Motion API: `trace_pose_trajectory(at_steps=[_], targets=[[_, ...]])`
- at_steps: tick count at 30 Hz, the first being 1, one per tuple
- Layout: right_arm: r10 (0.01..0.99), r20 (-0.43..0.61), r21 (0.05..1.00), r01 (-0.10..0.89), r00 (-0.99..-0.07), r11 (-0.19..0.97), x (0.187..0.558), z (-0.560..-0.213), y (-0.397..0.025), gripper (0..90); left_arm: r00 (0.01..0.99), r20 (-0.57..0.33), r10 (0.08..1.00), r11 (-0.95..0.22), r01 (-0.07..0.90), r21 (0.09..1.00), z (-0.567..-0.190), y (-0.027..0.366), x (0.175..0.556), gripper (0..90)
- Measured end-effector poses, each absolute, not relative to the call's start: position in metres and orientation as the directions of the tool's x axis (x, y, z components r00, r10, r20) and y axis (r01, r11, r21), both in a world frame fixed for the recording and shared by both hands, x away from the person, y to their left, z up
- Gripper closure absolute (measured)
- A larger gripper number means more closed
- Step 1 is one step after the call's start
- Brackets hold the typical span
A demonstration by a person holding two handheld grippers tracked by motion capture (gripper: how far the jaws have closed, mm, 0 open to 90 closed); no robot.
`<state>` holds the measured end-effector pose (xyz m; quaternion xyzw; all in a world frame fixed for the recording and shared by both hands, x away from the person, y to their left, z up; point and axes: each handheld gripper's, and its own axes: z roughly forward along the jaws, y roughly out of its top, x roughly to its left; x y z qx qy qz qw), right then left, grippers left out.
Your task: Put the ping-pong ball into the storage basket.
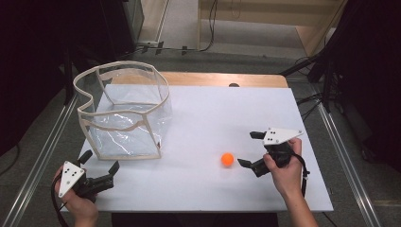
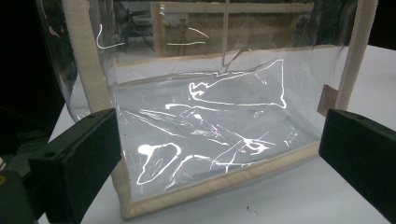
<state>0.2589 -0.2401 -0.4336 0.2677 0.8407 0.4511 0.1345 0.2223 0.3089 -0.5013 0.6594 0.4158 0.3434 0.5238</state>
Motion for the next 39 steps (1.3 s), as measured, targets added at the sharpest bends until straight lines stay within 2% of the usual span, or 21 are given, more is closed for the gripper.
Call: trace_pose_trajectory(at_steps=[39], targets=[[0.505, 0.02, 0.741, 0.352, -0.863, 0.572, 0.278, -0.436, -0.207, 0.0, 0.46, 0.04, 0.887, -0.131, 0.168, 0.977, -0.496, 0.308, 0.219, 0.0]])
